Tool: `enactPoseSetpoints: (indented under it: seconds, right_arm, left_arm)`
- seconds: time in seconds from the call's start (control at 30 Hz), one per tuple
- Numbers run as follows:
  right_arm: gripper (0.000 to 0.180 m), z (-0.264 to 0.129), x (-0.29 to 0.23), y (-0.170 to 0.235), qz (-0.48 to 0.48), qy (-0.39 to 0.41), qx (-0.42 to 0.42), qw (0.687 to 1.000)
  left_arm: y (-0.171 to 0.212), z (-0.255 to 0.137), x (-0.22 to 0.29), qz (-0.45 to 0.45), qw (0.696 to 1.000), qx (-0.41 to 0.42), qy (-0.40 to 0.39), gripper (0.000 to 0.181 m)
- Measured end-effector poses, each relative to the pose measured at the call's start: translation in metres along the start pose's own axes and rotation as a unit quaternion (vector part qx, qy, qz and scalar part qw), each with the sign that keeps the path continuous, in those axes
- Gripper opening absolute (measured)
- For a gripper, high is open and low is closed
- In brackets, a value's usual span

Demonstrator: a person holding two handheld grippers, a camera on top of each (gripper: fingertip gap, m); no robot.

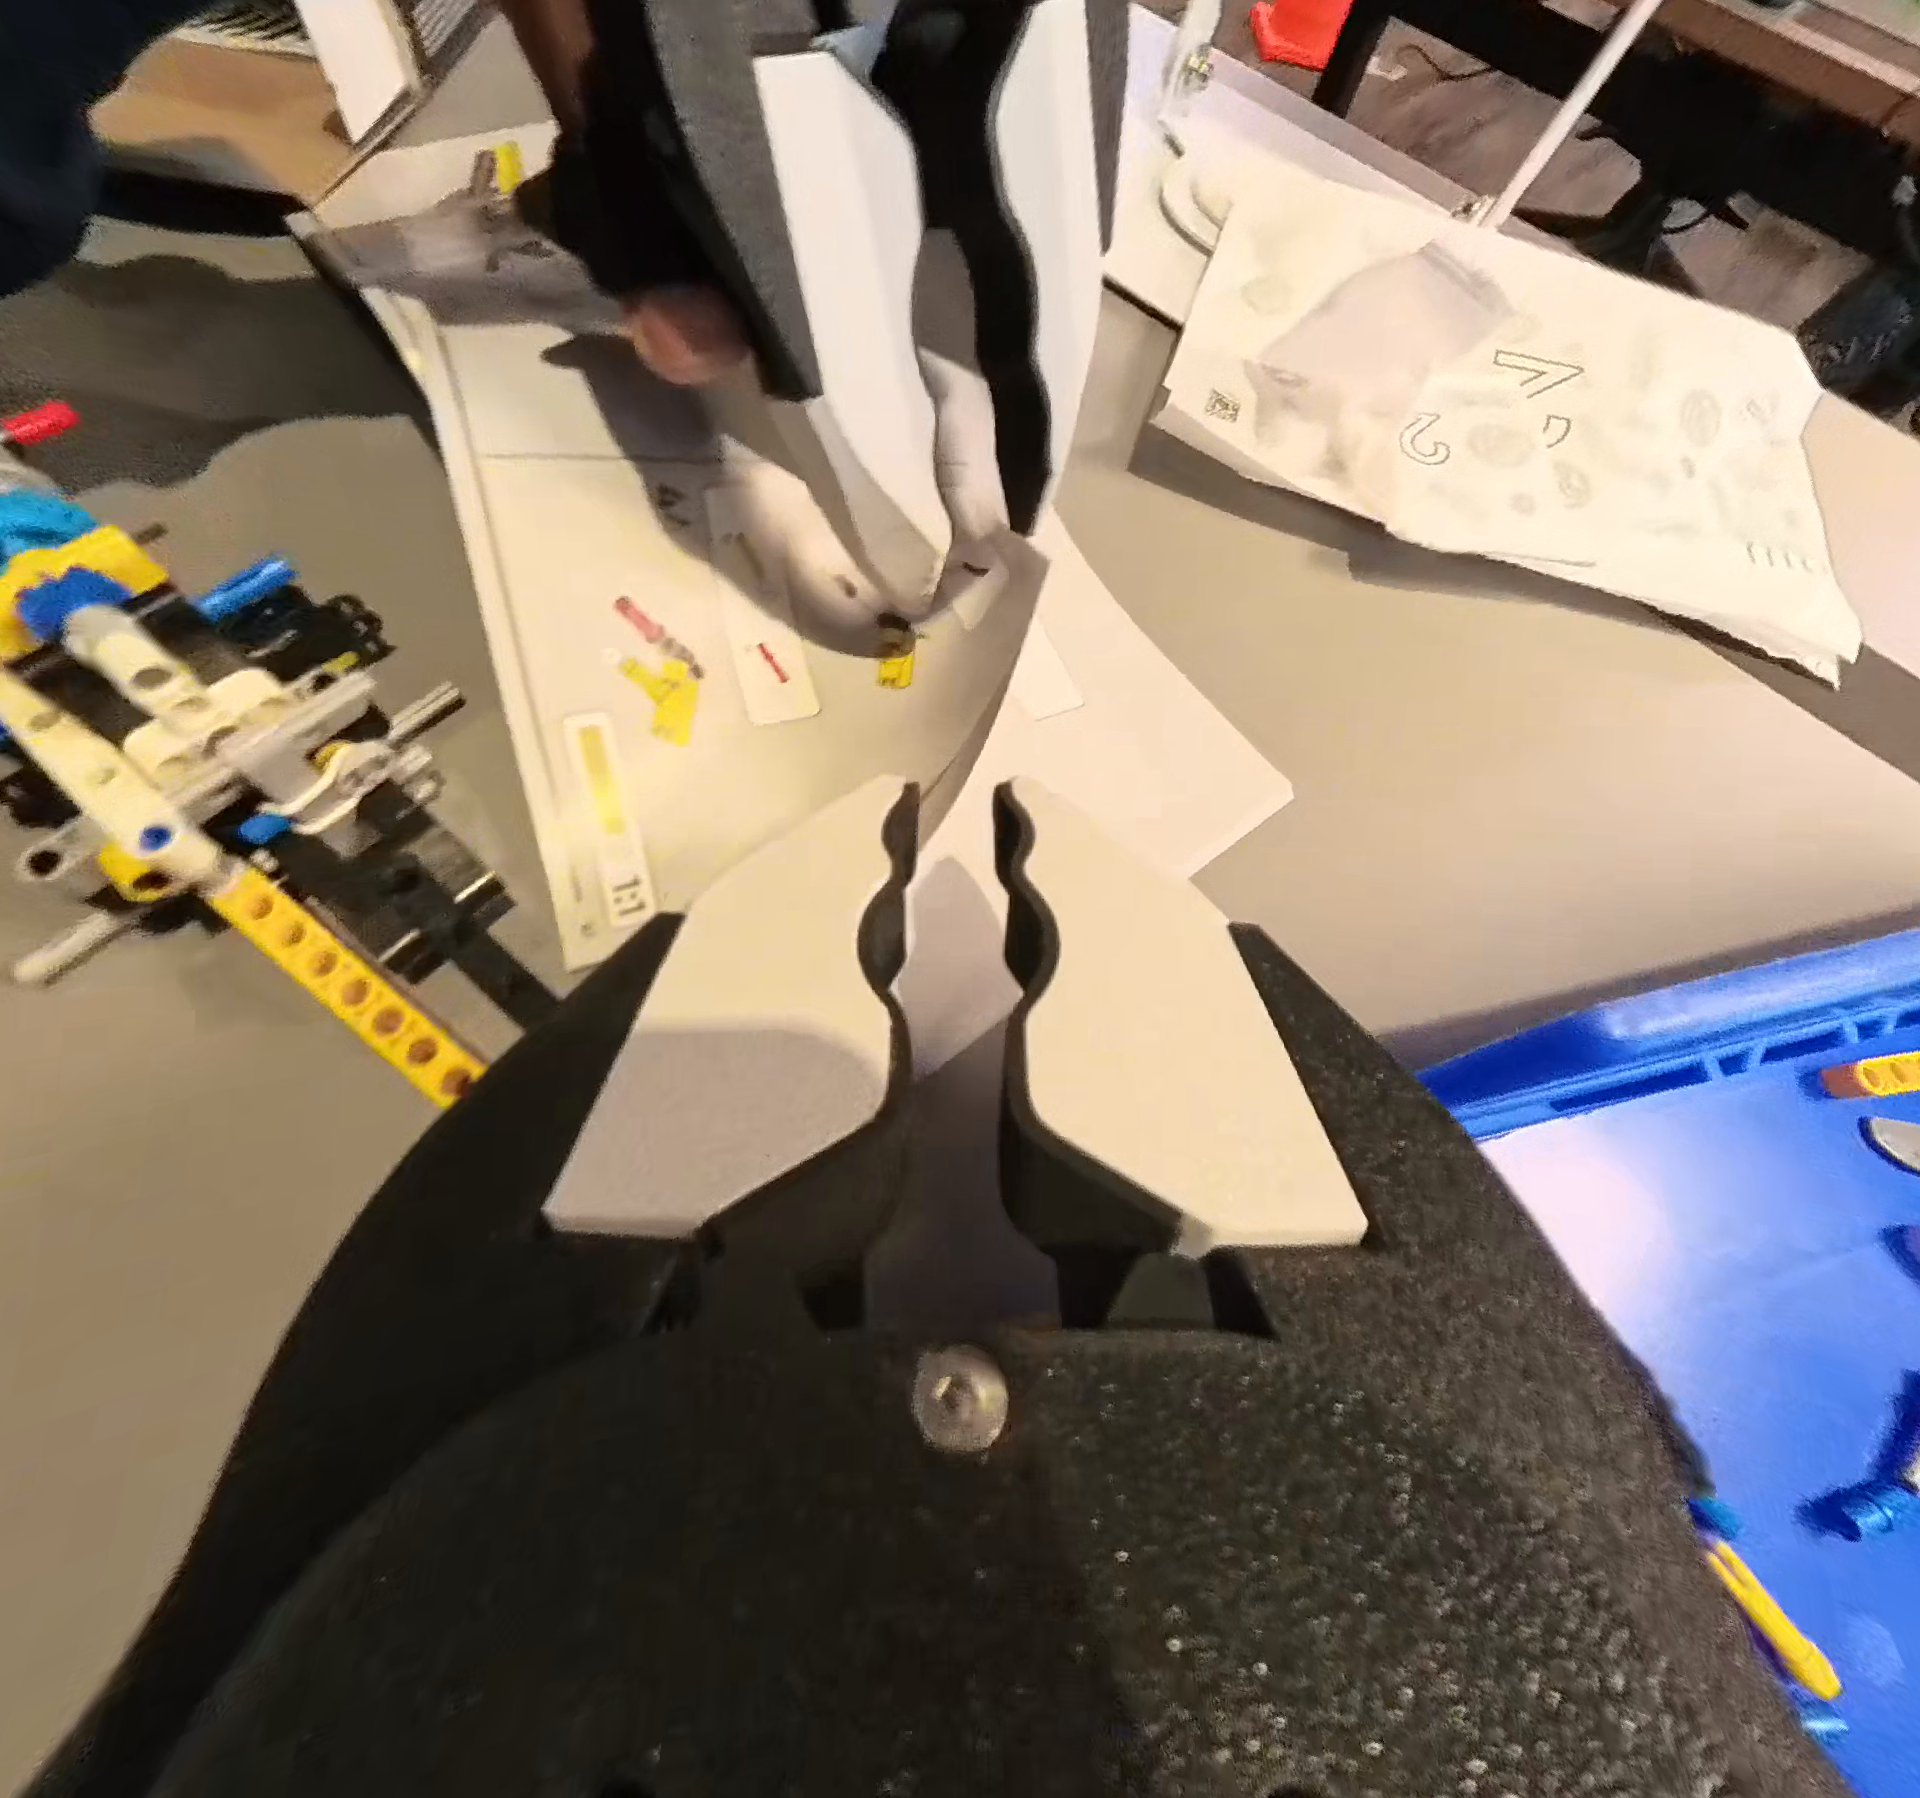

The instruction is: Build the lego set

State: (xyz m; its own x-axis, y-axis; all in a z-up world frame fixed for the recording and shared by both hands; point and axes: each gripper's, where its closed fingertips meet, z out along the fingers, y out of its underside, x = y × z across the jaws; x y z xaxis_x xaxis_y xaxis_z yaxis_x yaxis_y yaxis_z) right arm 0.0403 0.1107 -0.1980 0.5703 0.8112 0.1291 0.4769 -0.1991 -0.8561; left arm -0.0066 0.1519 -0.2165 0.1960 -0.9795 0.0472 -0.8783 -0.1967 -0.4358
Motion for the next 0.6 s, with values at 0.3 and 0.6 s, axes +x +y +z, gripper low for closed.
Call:
enactPoseSetpoints:
  seconds: [0.3,0.6]
  right_arm:
    - [0.008,0.014,0.002,0.004,-0.001,-0.018,-0.017,1.0]
    - [0.0,0.015,0.006,0.006,0.002,-0.014,-0.027,1.0]
  left_arm:
    - [0.0,-0.003,0.0,0.001,1.0,0.003,0.002,0.035]
    - [0.001,-0.004,0.0,0.001,1.0,0.003,-0.001,0.035]
